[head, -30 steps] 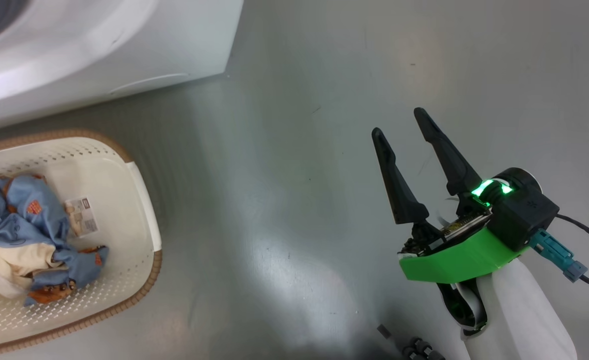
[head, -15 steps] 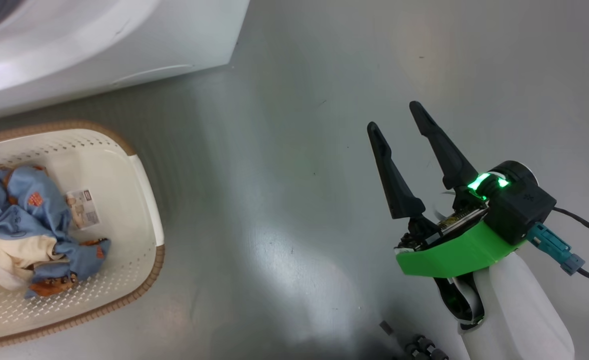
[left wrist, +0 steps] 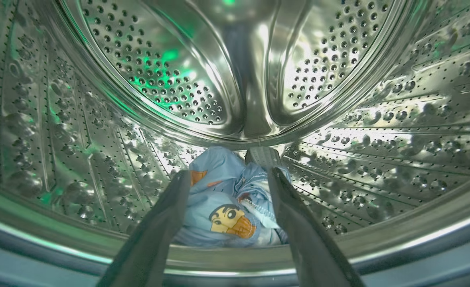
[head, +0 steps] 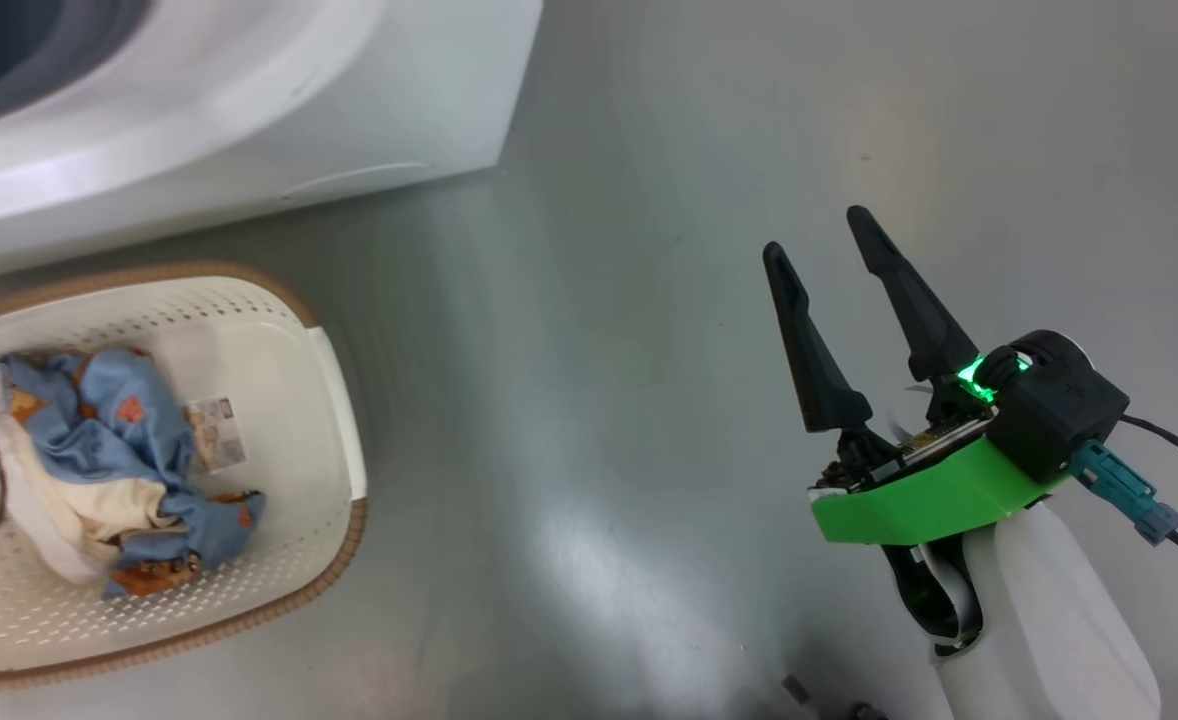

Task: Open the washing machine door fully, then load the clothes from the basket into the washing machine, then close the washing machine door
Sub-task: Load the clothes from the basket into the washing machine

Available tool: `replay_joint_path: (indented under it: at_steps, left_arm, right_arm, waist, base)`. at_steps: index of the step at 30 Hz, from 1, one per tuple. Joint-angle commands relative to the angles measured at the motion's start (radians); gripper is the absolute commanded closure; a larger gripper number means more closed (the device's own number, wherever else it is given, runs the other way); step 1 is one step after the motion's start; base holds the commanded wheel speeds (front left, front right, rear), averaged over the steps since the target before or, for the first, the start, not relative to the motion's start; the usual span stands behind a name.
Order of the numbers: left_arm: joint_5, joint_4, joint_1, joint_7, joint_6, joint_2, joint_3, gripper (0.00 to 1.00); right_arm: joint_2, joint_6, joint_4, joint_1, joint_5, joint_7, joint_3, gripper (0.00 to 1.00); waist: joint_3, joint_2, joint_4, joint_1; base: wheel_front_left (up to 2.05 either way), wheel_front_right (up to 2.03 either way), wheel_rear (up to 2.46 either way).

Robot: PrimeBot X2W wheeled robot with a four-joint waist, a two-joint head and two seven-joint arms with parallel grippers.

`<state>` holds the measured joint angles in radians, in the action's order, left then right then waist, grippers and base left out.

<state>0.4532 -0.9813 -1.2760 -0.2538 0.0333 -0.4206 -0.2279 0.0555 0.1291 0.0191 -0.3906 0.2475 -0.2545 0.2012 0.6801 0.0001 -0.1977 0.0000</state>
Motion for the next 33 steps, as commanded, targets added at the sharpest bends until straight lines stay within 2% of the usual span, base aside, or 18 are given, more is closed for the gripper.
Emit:
replay_joint_path:
  at_steps: [1,6,11,19,25,33]
  left_arm:
    - [-0.001,0.058,0.036,-0.007,-0.017,-0.047,0.026,0.0]
    - [-0.01,0.272,0.221,-0.008,-0.075,-0.022,0.087,0.0]
    - [-0.017,0.502,0.464,-0.008,-0.119,0.03,0.144,0.0]
    - [-0.068,0.788,0.831,-0.008,-0.186,0.105,0.174,0.0]
    - [-0.099,0.909,1.049,-0.008,-0.224,0.143,0.169,0.0]
    - [-0.118,0.982,1.224,0.005,-0.249,0.169,0.12,0.0]
  right_arm:
    - [-0.005,0.002,-0.019,0.033,-0.007,-0.007,0.012,0.0]
    - [-0.005,0.002,-0.012,0.053,-0.019,-0.007,0.0,0.0]
    - [-0.005,0.002,0.0,0.084,-0.035,-0.007,-0.013,0.0]
    - [-0.005,0.002,0.036,0.139,-0.071,-0.007,-0.03,0.0]
    - [-0.005,0.002,0.057,0.182,-0.091,-0.007,-0.049,0.0]
    - [-0.005,0.002,0.076,0.259,-0.108,0.001,-0.073,0.0]
  waist:
    - [-0.024,-0.0001,0.022,0.0]
    - [-0.068,-0.0001,0.051,0.0]
    - [-0.134,-0.0001,0.085,0.0]
    - [-0.254,-0.0001,0.126,0.0]
    - [-0.349,-0.0001,0.151,0.0]
    - [-0.48,-0.0001,0.187,0.0]
  base:
    - [0.0,0.0,0.0]
    - [0.0,0.0,0.0]
    - [0.0,0.0,0.0]
    - [0.0,0.0,0.0]
    - [0.0,0.0,0.0]
    - [0.0,0.0,0.0]
